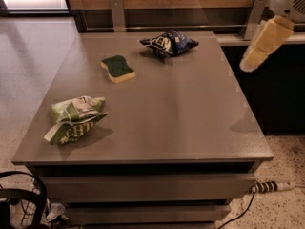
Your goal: Move blue chip bag near green jalapeno chip bag
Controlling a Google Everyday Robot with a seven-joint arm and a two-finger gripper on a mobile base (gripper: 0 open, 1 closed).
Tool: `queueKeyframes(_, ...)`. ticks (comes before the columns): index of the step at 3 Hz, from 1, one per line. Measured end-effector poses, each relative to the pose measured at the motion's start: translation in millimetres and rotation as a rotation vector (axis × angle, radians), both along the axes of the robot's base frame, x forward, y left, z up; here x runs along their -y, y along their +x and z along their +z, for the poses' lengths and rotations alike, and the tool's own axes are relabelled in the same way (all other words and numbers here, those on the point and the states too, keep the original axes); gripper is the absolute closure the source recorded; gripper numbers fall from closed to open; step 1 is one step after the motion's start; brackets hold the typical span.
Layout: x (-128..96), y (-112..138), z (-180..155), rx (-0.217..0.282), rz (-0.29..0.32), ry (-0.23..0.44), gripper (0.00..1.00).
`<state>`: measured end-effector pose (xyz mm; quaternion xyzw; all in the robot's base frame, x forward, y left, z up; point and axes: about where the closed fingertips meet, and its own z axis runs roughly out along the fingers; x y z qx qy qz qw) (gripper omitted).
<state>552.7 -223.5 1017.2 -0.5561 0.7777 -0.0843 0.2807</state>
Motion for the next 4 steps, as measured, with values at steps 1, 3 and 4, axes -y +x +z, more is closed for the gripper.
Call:
queueKeyframes(1, 3, 61, 4, 0.1, -0.032, 0.085, 0.0)
queueKeyframes(3, -5, 118, -11, 0.16, -0.05, 0.17, 0.0)
queueKeyframes(4, -19, 142, -22, 0.162, -0.057, 0.166, 0.0)
